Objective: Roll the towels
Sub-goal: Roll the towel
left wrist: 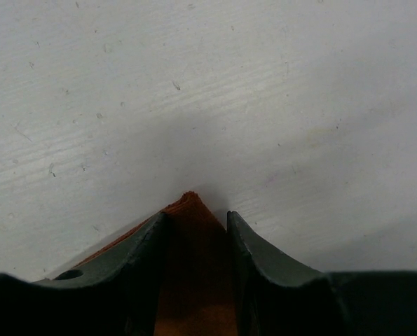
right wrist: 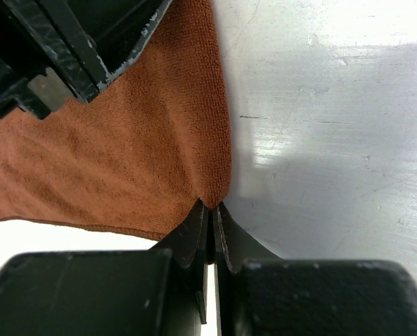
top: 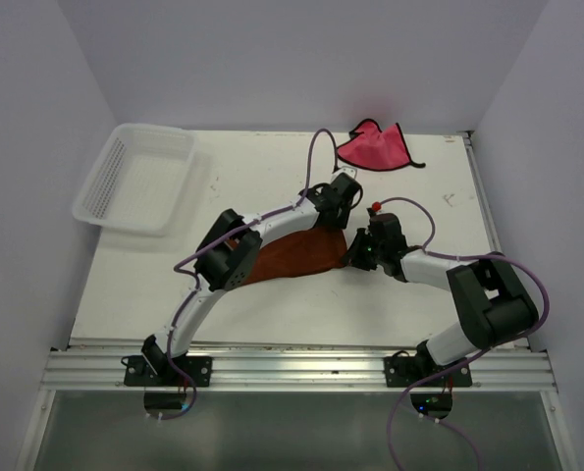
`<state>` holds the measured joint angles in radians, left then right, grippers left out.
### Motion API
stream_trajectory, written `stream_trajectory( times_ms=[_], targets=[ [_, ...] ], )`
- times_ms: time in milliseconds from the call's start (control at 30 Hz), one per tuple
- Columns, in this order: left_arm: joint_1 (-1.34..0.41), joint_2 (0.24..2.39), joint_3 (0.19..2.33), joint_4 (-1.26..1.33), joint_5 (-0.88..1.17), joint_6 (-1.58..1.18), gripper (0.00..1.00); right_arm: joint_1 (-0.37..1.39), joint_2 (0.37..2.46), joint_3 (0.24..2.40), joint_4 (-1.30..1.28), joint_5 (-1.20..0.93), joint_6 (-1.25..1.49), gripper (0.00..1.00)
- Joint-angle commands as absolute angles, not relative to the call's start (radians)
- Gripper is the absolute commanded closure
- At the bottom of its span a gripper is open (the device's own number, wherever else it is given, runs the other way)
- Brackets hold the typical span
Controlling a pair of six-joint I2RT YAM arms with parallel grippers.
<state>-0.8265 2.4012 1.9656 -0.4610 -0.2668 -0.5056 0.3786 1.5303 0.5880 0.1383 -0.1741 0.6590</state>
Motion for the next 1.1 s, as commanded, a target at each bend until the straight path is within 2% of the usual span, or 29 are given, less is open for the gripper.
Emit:
stream_trajectory(
  times_ms=[0,133,267,367,700,1067],
  targets=[
    [-0.833,2.434,1.990,-0.491,-0.273,-0.531,0.57,0.374,1.546,0.569,0.003,-0.097,0.604,1.00],
    [-0.831,2.441,1.994,-0.497,-0.279,-0.526,0.62,0.380,1.533,0.575,-0.026,-0.069,0.588,1.00],
    [-0.833,2.441,2.000,-0.508,-0.301,-0.525,0.76,0.405,1.519,0.591,-0.069,-0.012,0.565,1.00],
    [-0.831,2.430,1.999,-0.508,-0.313,-0.526,0.80,0.445,1.506,0.609,-0.106,0.046,0.543,1.00],
    [-0.827,2.310,1.925,-0.361,-0.396,-0.491,0.82,0.616,1.441,0.638,-0.195,0.326,0.495,1.00],
    [-0.787,2.207,1.787,-0.192,-0.327,-0.535,0.87,0.755,1.434,0.692,-0.284,0.529,0.457,1.00]
  ],
)
